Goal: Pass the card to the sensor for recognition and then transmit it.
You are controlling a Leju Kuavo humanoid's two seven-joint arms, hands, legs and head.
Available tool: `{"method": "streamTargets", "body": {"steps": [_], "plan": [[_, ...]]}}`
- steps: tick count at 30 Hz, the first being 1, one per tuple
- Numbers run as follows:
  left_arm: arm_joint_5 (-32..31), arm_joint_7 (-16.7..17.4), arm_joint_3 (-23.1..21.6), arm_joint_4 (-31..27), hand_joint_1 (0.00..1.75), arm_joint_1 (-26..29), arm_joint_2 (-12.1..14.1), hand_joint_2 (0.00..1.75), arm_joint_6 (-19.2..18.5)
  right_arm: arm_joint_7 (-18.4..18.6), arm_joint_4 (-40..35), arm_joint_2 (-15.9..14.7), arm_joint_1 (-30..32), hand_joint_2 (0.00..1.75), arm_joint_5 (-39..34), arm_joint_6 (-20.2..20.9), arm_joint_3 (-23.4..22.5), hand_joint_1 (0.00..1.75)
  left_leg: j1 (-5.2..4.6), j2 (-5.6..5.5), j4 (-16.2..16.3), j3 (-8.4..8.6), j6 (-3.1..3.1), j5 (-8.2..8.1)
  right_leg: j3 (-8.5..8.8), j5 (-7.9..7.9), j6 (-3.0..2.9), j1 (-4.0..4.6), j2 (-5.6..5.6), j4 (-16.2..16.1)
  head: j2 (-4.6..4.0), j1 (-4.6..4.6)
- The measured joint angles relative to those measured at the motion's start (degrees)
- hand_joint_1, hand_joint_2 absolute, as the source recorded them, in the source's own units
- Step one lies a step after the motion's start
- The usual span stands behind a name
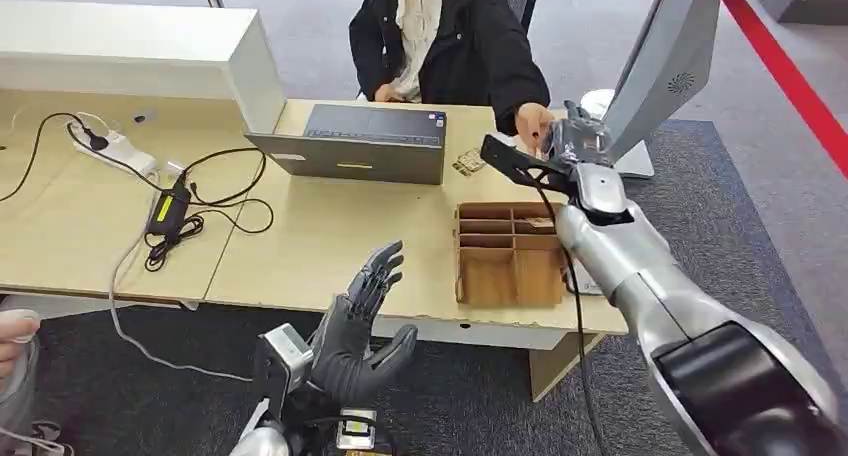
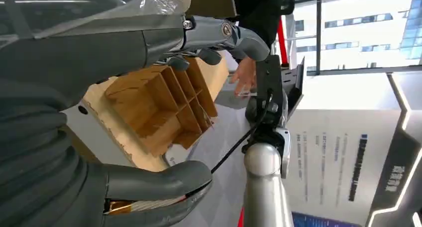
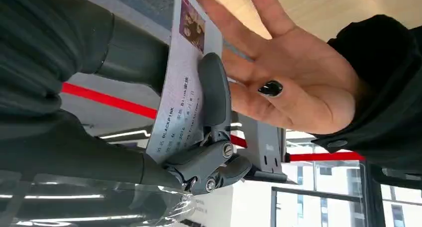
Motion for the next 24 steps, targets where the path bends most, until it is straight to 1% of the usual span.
{"method": "streamTargets", "body": {"steps": [8, 9, 10, 11, 20, 24], "plan": [[0.3, 0.0, -0.6, 0.3, 0.0, -0.1, 0.0, 1.75, 0.0, 0.0, 0.6, -0.3, 0.0, 1.75, -0.1, -0.2, 0.0, 1.75, 0.0, 0.0, 0.0, -0.01, 0.0, 0.0, 0.0, 0.0, 0.0, 0.0, -0.01, 0.0, 0.0, 0.0], [0.4, 0.0, -0.7, 0.3, 0.0, -0.1, 0.0, 1.75, 0.2, 0.0, 0.7, -0.3, 0.0, 1.75, -0.1, -0.3, 0.0, 1.68, 0.0, 0.0, 0.0, 0.0, 0.0, 0.0, 0.0, 0.0, 0.0, 0.0, -0.01, 0.0, 0.0, 0.0], [0.5, -0.1, -0.7, 0.4, 0.0, -0.1, 0.0, 1.75, 0.3, 0.0, 0.7, -0.3, 0.0, 1.75, -0.1, -0.3, 0.0, 0.44, 0.0, 0.0, 0.0, 0.0, 0.0, 0.0, 0.0, 0.0, 0.0, 0.0, 0.0, 0.0, 0.0, 0.0], [0.5, -0.2, -0.8, 0.5, 0.0, -0.1, 0.0, 1.75, 0.3, 0.0, 0.7, -0.3, 0.0, 1.75, -0.1, -0.3, 0.0, 0.0, 0.0, 0.0, 0.0, -0.01, 0.0, 0.0, 0.0, 0.0, 0.0, 0.0, 0.0, 0.0, 0.0, 0.0], [0.5, -0.1, -0.9, 0.7, 0.0, -0.2, 0.0, 1.75, 1.5, 0.0, 0.7, -0.3, 0.1, 1.75, 0.2, -3.2, 0.0, 0.0, 0.0, 0.01, 0.0, 0.0, 0.0, 0.0, 0.0, 0.0, 0.0, 0.0, 0.0, 0.0, 0.0, 0.0], [0.5, 0.2, -1.1, 0.7, 0.0, -0.2, 0.0, 1.75, 2.1, -1.9, 0.7, -0.3, 0.1, 1.75, -1.0, -5.5, 0.0, 0.0, 0.0, 0.0, 0.0, 0.0, 0.0, 0.0, 0.01, 0.0, 0.0, 0.01, 0.0, 0.0, 0.0, 0.0]]}}
